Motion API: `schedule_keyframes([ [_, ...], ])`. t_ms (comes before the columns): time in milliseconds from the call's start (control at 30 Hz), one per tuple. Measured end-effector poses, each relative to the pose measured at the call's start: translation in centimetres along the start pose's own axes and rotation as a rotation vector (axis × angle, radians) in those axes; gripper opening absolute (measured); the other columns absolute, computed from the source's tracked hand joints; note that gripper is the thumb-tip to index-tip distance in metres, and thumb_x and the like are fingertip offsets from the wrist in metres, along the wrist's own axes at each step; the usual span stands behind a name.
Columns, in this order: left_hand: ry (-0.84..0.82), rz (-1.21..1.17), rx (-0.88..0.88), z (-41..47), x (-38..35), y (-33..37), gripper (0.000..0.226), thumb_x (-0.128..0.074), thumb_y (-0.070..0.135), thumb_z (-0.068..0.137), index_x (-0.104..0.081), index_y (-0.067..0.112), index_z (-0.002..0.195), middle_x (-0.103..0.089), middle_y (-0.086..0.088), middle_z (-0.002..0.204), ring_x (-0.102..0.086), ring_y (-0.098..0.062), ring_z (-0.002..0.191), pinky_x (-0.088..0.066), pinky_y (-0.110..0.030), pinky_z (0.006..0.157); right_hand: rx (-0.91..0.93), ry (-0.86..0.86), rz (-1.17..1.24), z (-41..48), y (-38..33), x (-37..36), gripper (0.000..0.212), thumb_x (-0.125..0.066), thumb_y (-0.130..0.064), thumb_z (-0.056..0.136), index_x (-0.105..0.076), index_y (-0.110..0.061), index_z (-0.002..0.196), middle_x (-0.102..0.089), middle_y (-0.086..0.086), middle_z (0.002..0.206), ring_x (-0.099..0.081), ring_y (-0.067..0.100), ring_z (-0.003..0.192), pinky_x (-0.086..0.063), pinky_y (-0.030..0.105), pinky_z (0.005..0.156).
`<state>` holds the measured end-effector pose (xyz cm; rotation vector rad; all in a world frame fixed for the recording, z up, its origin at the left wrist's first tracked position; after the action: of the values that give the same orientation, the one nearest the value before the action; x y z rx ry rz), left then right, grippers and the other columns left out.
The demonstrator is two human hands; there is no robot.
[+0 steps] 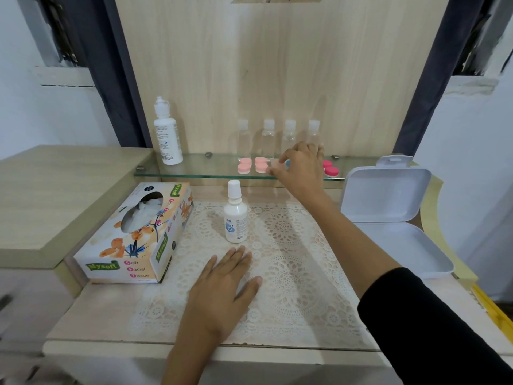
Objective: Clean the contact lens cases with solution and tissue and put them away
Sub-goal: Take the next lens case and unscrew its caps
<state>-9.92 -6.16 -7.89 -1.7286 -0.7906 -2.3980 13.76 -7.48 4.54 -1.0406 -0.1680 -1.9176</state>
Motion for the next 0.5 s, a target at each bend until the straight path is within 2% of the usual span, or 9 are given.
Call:
schedule_keyframes([
  [267,-0.001,-0.002,-0.003,0.1,0.0,0.1,0.102,0.018,0.082,0.064,-0.018,0.035,0.147,-0.004,0.026,0.150,0.007,0.014,0.135,0.014,-0.014,0.109,0.088,0.139,0.022,-1.0,-0.2,0.2,0.022,-0.064,-0.028,0.082,-0.073,-0.009,0.088,-0.067,0.008,0.084,-0.052,0.025,0.103,0.001,0.047,0.118],
  [367,-0.008,0.000,0.001,0.1,0.1,0.1,0.104,0.019,0.083,0.063,-0.017,0.035,0.147,-0.004,0.025,0.150,0.008,0.014,0.135,0.014,-0.014,0.109,0.098,0.198,0.073,-1.3,-0.1,0.7,0.024,-0.066,-0.031,0.079,-0.073,-0.008,0.083,-0.066,0.006,0.080,-0.054,0.024,0.097,-0.001,0.045,0.119],
  [433,-0.012,0.000,0.000,0.1,0.0,0.1,0.104,0.020,0.083,0.063,-0.018,0.035,0.147,-0.005,0.023,0.152,0.007,0.013,0.136,0.012,-0.016,0.111,0.086,0.231,0.168,-1.9,0.0,1.4,0.028,-0.063,-0.034,0.078,-0.073,-0.008,0.082,-0.066,0.005,0.080,-0.055,0.023,0.094,-0.009,0.043,0.119],
  [500,-0.014,0.002,-0.003,0.1,0.0,0.1,0.104,0.020,0.082,0.063,-0.017,0.034,0.147,-0.006,0.022,0.153,0.006,0.012,0.136,0.011,-0.017,0.111,0.043,0.252,0.345,-3.1,-0.1,2.6,0.025,-0.066,-0.033,0.079,-0.073,-0.009,0.084,-0.067,0.001,0.082,-0.053,0.018,0.093,-0.027,0.037,0.111],
])
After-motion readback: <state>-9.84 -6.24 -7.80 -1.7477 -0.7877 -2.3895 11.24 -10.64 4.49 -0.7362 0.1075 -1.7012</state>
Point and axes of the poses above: each hand's wrist, its own z-axis towards the middle knuckle, its own x-axis out of the back of the hand, y = z × x, the point moved 4 cm from there along z, towards the middle knuckle
